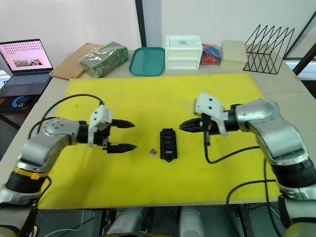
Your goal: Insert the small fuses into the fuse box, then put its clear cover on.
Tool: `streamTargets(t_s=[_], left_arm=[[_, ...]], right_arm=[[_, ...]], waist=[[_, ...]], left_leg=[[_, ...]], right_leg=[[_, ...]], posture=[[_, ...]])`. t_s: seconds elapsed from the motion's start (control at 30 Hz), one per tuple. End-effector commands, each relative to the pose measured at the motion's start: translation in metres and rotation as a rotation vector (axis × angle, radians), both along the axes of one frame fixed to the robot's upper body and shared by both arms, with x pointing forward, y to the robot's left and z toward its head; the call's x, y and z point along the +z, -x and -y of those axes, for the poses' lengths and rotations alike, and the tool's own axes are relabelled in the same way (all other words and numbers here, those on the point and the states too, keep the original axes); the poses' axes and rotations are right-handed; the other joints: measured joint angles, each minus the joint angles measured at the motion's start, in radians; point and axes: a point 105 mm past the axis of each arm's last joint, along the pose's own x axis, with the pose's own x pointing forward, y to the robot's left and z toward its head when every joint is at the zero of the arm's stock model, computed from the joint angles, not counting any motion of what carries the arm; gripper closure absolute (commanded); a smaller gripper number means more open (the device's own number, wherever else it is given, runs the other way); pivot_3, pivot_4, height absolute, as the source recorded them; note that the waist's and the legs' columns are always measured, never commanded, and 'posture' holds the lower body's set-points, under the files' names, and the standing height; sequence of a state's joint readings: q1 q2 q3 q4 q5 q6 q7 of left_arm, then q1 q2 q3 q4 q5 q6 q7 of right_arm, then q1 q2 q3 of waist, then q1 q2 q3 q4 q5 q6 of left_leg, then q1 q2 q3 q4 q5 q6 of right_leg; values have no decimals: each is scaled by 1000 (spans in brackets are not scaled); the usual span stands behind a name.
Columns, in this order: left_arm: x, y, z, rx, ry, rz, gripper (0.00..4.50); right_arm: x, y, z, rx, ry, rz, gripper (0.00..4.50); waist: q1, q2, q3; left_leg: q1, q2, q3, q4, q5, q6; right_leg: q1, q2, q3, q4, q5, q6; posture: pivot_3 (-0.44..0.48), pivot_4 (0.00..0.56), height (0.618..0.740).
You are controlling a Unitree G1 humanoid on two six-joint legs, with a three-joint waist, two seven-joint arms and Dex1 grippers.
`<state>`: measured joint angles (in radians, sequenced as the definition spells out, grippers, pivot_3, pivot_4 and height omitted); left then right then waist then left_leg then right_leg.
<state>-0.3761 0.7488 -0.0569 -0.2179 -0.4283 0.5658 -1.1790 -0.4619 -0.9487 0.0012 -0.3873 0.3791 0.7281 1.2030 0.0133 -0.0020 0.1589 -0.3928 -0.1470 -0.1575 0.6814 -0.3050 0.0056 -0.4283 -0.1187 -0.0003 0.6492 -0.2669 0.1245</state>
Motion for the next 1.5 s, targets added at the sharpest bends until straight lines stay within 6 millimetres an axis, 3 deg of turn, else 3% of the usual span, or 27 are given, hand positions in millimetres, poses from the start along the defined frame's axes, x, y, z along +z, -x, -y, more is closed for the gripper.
streamTargets(t_s=[0.03,0.33,0.47,0.67,0.77,0.93,1.13,1.23,1.4,1.5], left_arm=[[8,7,-23,46,-8,17,0],[-5,13,-57,123,-87,1,0],[-5,10,-58,122,-86,6,0],[-10,8,-49,86,-77,-6,0],[-7,5,-36,51,-56,-8,0],[-6,10,-15,-13,16,-115,0],[-13,21,21,-43,194,-470,0],[-11,22,30,-74,229,-585,585],[-25,9,36,21,214,-842,2337],[-26,5,39,42,227,-926,2337]], right_arm=[[16,10,26,-101,10,52,3196],[2,28,85,-306,69,-5,12],[1,31,100,-365,73,-13,12],[-2,36,96,-351,79,-15,12],[3,31,83,-318,62,24,12],[20,28,44,-214,-9,82,12],[37,28,6,-76,-55,137,12],[36,27,-4,-54,-84,129,0],[28,26,-6,-57,-74,122,0],[26,25,-9,-58,-77,128,0]], waist=[[0,0,0],[3,0,0],[1,1,0],[2,1,0],[2,1,0],[-1,1,0],[6,0,1],[6,-1,0],[1,-1,0],[0,-1,0]], left_leg=[[0,0,0,0,0,0],[1,0,0,0,0,0],[1,0,0,0,0,0],[1,1,0,-1,0,0],[1,0,1,0,0,0],[1,1,0,-1,0,0],[1,1,0,0,0,0],[1,0,0,1,0,0],[1,0,0,1,0,0],[1,0,0,1,0,0]], right_leg=[[0,0,0,0,0,0],[2,0,0,-1,0,0],[2,0,0,-1,0,0],[2,0,0,-1,0,0],[2,0,0,-1,0,0],[1,0,0,-1,0,0],[2,0,0,-1,0,0],[3,0,-1,-1,0,0],[1,0,-1,0,0,0],[1,0,-1,0,0,0]], posture=[[0,150,740],[0,150,740],[0,150,740],[0,150,740],[0,150,740],[0,150,740],[0,150,740],[0,150,740],[0,150,740],[0,150,740]])
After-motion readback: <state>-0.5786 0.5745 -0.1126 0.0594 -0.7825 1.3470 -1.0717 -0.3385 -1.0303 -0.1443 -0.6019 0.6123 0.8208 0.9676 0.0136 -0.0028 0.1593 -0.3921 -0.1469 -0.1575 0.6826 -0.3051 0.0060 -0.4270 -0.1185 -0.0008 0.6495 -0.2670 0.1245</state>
